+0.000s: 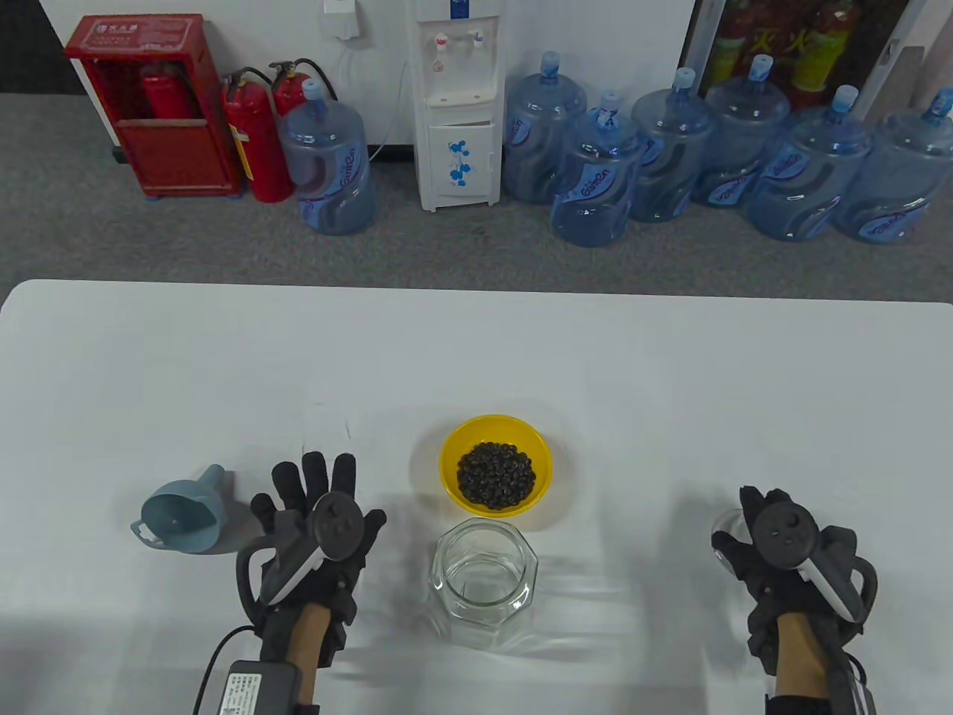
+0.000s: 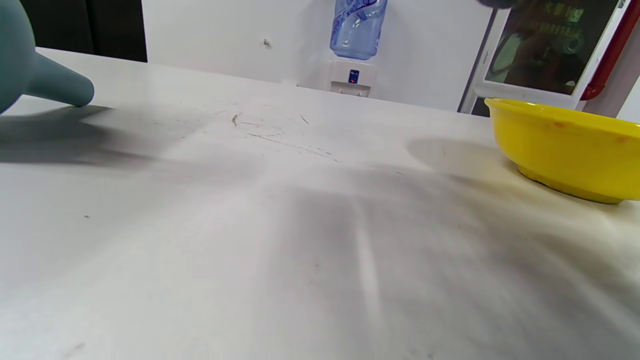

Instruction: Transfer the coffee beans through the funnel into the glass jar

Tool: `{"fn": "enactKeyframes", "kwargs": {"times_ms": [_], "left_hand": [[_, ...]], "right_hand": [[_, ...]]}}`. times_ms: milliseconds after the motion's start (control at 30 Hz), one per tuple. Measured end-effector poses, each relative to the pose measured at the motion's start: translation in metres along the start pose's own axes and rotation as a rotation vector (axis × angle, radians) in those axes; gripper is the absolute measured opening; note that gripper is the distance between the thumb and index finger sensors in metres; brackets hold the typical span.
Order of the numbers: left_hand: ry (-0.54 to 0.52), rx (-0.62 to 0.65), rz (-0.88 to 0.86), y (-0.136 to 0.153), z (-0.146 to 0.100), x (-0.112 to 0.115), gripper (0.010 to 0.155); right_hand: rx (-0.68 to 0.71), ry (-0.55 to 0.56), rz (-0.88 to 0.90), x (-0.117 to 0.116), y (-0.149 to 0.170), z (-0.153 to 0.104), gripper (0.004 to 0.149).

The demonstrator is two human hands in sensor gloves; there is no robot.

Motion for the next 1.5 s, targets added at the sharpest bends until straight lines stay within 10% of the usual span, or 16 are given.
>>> {"fn": "enactKeyframes", "kwargs": {"times_ms": [567, 967, 1500], "left_hand": [[-0.018, 0.027, 0.002, -0.003, -0.001, 0.001, 0.076], [-0.008, 0.027, 0.005, -0.004, -0.002, 0.003, 0.076], [-0.056, 0.078, -0.08, -0.012, -0.007, -0.007, 0.076]], "right_hand": [[0.214, 0.274, 0.283, 0.045, -0.097, -0.04, 0.074], [0.347, 0.281, 0.228, 0.015, -0.156, -0.053, 0.073], [0.367, 0.277, 0.123, -0.008, -0.151, -0.046, 0.073]]}}
Point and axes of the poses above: the tracker on the back of each hand, its own y axis roughly to the little-finger side, its own z axis roughly from the wrist to the fingertips, x = y × z, the point moved 1 cm from there along z, roughly from the wrist to the fingertips, and after that the axes turned 5 degrees about -y, right-handed, at the moved point
